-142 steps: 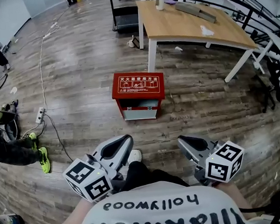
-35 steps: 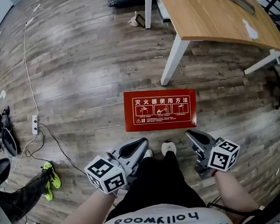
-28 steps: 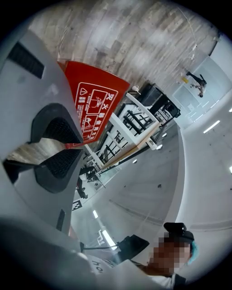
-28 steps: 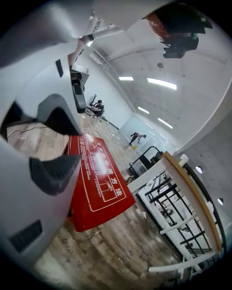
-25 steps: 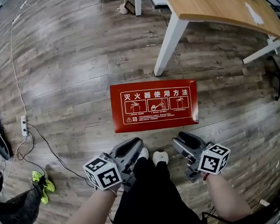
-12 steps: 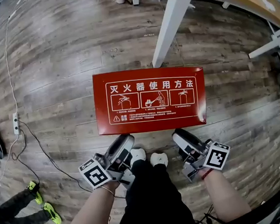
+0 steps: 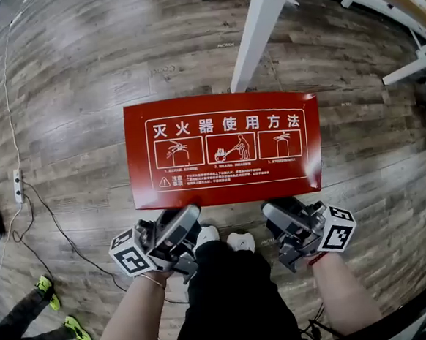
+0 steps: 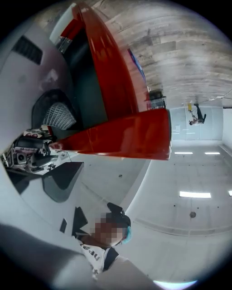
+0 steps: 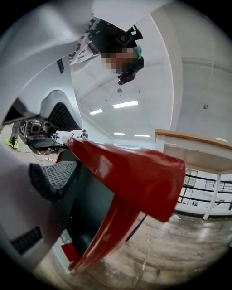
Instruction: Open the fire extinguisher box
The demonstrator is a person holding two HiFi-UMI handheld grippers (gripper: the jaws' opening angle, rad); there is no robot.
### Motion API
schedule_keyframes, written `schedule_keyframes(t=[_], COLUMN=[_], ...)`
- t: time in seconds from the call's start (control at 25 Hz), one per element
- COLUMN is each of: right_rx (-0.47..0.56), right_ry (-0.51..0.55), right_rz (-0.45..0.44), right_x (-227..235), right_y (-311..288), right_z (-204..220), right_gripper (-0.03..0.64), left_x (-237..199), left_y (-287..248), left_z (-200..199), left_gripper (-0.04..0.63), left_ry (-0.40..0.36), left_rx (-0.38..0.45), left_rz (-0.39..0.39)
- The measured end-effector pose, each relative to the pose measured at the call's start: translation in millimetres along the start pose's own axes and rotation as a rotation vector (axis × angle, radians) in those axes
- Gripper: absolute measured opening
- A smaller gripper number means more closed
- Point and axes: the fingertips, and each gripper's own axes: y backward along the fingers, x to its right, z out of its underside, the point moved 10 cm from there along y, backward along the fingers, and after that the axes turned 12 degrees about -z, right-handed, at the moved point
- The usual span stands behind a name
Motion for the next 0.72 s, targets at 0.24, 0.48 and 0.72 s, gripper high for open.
schedule_keyframes(t=[0.24,0.48,0.72], right_rx=[0.066,0.134,0.201], right_ry=[-0.008,-0.054,-0.066], right_rz=[-0.046,-0.13,-0.113], right_x=[3,-27,-86], right_y=[-2,-9,-51], right_z=[-2,-7,-52], right_gripper=[0.16,0.097,0.071], left_x=[7,43,106], left_y=[-1,4,-14], left_z=[-3,-8,-52], left_gripper=[0.198,0.195,0.154], left_ry=[-0.034,-0.039,-0.061], left_rx=[0.007,0.055,0.088], left_rz=[0.043,0.111,0.065])
